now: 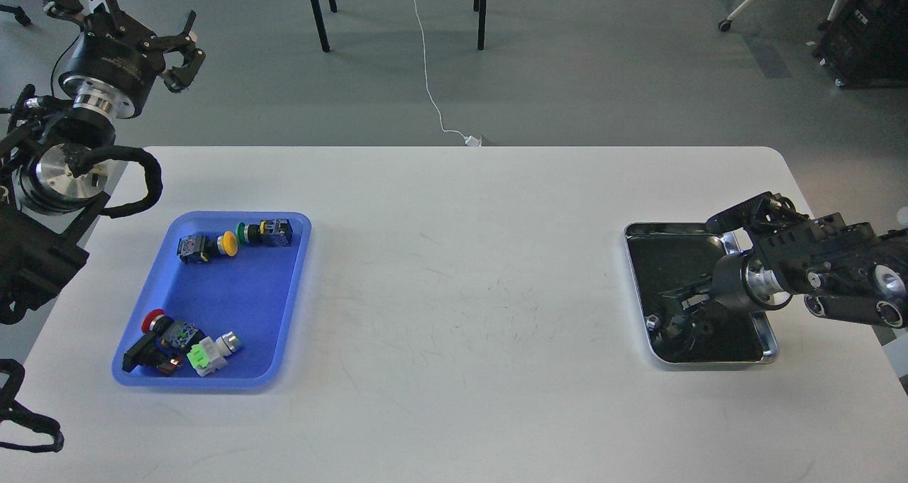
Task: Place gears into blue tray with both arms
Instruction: 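Grasp the small black gear in the metal tray with the right gripper, then carry the black gear toward the table center and release it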
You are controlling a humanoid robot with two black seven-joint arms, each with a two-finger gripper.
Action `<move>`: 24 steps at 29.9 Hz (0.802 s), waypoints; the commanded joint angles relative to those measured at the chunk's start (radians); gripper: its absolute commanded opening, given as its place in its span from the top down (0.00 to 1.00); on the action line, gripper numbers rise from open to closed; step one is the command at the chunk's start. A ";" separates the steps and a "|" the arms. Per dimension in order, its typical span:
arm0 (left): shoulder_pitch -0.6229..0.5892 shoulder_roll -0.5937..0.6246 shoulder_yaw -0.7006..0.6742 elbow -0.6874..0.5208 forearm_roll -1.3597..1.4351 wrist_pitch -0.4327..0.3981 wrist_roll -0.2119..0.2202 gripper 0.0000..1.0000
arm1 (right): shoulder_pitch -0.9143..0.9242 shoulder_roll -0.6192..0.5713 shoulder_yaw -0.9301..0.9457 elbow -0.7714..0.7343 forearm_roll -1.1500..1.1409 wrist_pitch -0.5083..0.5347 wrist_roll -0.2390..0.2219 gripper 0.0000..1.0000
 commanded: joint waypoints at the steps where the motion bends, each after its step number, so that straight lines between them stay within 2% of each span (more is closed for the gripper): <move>1: 0.000 0.002 0.000 0.000 0.000 -0.001 0.000 0.02 | 0.000 0.001 0.000 -0.003 0.002 0.000 0.000 0.69; 3: 0.000 0.002 0.000 0.000 0.000 -0.001 0.000 0.02 | 0.000 0.001 0.000 -0.003 0.000 0.000 0.000 0.79; 4: 0.000 0.002 0.000 0.000 0.000 -0.001 0.000 0.02 | 0.002 0.001 -0.001 -0.003 0.000 0.000 0.000 0.81; 12: 0.000 0.002 0.000 0.000 0.000 0.000 0.000 0.02 | 0.067 -0.005 0.008 0.010 0.011 0.000 0.000 0.82; 17: -0.001 0.002 0.000 0.000 0.001 0.001 0.000 0.02 | 0.167 0.013 0.037 0.088 0.021 -0.003 0.002 0.82; 20: -0.001 0.004 0.000 0.000 0.001 0.001 0.000 0.02 | 0.181 0.055 0.074 0.130 0.067 -0.006 0.003 0.82; 24: -0.001 0.002 0.001 0.000 0.001 0.002 0.002 0.02 | 0.183 0.148 0.097 0.155 0.141 -0.037 0.029 0.82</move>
